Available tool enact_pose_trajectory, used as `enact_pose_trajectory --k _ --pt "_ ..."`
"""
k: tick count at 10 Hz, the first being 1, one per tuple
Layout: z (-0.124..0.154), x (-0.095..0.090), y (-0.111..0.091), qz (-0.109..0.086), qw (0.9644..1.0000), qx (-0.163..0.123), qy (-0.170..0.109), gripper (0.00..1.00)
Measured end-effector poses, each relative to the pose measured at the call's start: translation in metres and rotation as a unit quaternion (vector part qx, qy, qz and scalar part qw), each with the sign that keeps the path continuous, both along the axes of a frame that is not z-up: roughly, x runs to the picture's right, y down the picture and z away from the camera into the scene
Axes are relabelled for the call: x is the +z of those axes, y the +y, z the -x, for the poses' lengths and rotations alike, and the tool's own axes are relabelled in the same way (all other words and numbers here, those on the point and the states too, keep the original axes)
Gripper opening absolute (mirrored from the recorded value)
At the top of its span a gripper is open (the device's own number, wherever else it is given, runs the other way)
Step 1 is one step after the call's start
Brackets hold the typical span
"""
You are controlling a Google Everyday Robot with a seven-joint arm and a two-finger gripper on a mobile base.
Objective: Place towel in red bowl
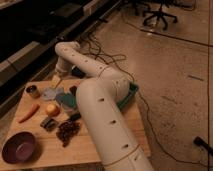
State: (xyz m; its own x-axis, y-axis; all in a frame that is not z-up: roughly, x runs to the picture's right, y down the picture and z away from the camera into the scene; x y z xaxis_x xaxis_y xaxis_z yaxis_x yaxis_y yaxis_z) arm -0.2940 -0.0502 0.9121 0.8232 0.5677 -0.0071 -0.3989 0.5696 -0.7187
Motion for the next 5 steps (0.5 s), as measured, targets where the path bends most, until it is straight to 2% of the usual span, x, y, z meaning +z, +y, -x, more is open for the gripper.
enact_pose_trajectory --k 1,4,5 --pt "0.007 0.004 0.005 -0.002 1.0 -0.006 -0.001 0.8" --pt "0.024 0.009 0.017 -0.031 0.9994 -0.016 0.004 0.8" --pt "0.029 0.013 0.02 -0.033 0.9993 -0.016 0.004 0.8"
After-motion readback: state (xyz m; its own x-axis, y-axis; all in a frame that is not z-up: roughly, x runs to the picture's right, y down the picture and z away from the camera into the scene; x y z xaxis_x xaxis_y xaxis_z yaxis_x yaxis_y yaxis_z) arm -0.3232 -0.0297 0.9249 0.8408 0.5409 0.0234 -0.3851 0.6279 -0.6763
